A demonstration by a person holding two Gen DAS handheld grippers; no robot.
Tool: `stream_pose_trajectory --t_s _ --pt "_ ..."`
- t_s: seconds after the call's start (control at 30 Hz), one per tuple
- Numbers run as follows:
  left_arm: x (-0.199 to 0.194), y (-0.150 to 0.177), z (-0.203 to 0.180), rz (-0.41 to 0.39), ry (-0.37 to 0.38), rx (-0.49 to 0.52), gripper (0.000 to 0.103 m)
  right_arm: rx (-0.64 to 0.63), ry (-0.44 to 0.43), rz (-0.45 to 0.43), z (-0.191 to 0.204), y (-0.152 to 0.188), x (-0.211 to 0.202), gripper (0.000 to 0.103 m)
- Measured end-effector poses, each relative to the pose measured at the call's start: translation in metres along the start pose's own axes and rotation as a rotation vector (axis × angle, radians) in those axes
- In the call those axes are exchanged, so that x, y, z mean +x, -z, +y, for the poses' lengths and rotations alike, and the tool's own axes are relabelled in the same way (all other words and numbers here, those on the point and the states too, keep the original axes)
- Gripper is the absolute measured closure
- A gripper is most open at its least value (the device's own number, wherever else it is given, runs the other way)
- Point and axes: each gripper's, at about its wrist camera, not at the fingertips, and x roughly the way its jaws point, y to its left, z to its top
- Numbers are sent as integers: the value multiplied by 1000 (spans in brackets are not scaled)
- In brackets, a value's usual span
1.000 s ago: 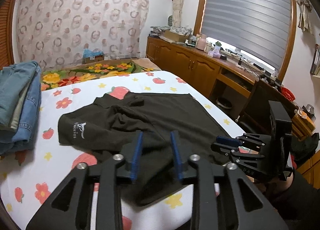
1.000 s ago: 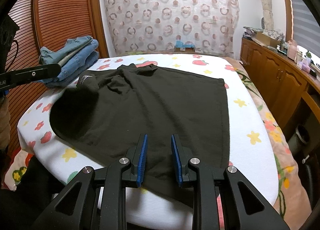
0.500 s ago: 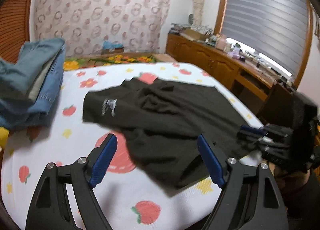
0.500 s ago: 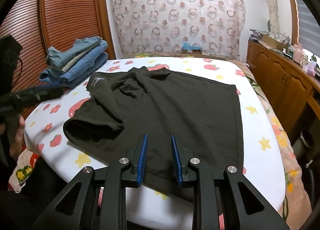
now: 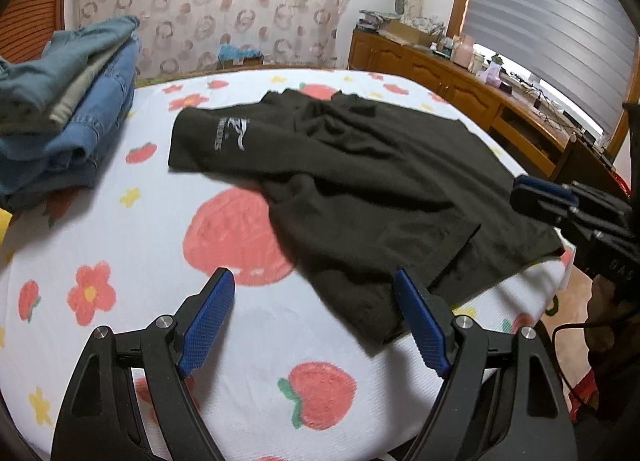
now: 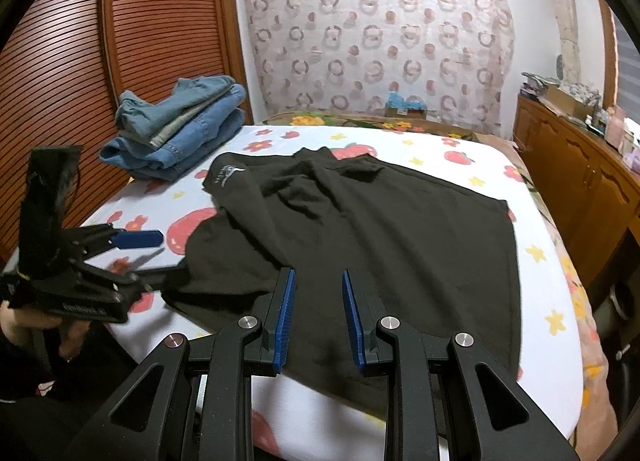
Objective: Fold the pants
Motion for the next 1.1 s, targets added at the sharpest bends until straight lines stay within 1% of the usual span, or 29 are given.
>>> stream_pose_trajectory --t_s 0.2,0.5,0.73,1.0,1.1 --pt "-2 7 -2 -24 -13 22 20 -14 -34 32 4 4 10 78" --pt "-4 12 -1 -64 -10 18 20 -3 -89 89 4 -2 28 78" --pt "-4 12 -2 -73 -11 25 20 4 -99 104 3 -7 38 78" --pt "-5 13 -2 -79 -8 28 20 7 -73 128 8 -9 53 78" --pt "-5 14 -1 -81 -9 28 20 -5 -70 131 11 -9 53 78"
